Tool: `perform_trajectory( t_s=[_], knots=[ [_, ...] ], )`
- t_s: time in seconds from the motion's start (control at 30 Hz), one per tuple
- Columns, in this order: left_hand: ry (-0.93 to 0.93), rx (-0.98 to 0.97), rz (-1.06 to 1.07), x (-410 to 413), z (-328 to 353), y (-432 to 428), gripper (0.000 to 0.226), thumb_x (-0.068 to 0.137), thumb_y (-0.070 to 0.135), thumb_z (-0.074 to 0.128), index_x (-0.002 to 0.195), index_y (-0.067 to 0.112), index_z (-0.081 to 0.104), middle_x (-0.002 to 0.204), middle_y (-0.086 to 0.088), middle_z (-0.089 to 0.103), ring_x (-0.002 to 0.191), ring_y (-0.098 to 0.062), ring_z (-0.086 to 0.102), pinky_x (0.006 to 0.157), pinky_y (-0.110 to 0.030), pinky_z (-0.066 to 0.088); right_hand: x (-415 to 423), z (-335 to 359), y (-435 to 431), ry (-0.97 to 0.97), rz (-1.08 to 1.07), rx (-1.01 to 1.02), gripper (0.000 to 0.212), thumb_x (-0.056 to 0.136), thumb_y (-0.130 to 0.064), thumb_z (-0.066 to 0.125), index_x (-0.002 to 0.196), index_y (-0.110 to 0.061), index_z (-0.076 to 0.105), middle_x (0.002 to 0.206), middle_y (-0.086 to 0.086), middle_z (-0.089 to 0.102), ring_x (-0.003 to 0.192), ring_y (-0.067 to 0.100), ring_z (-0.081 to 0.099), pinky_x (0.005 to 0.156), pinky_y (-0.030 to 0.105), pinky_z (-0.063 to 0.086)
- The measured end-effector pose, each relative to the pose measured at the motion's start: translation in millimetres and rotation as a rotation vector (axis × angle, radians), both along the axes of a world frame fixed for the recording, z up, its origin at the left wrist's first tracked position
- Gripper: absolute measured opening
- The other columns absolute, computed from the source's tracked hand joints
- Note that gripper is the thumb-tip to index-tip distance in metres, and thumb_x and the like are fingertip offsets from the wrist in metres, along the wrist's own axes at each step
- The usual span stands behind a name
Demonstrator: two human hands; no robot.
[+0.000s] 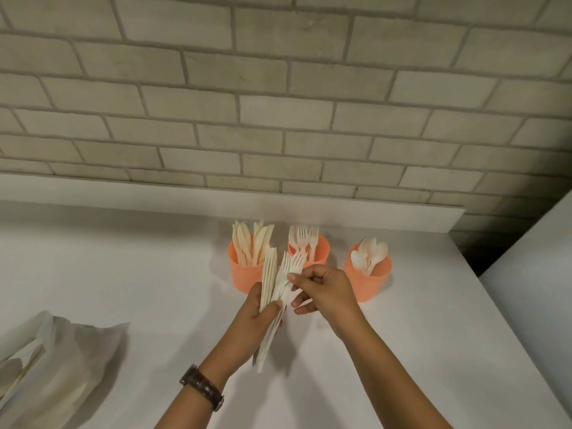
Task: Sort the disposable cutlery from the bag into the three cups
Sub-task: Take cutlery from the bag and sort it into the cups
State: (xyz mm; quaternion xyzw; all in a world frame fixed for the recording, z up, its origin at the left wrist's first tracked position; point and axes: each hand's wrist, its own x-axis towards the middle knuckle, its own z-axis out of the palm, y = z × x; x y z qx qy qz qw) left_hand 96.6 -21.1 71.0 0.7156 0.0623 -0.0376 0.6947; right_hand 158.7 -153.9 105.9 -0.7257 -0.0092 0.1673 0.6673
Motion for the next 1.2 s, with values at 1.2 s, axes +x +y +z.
perform_trajectory(
  t_s=[1.2],
  knots=[
    [0.078, -0.651, 0.17, 28.4, 3.2, 17.1, 0.009, 0.095, 0.011, 0.044, 0.102, 0.01, 0.049, 0.063, 0.002, 0.047, 0.047, -0.008, 0.037, 0.043, -0.018, 0.035, 119.9, -26.1, -8.5, -0.477, -0.123, -0.658, 0.039, 0.075, 0.007, 0.059, 0.112, -0.006, 0.056, 0.113, 0.012, 0.059, 0.082, 0.025, 0.056, 0.073, 0.027, 0.043]
  ],
)
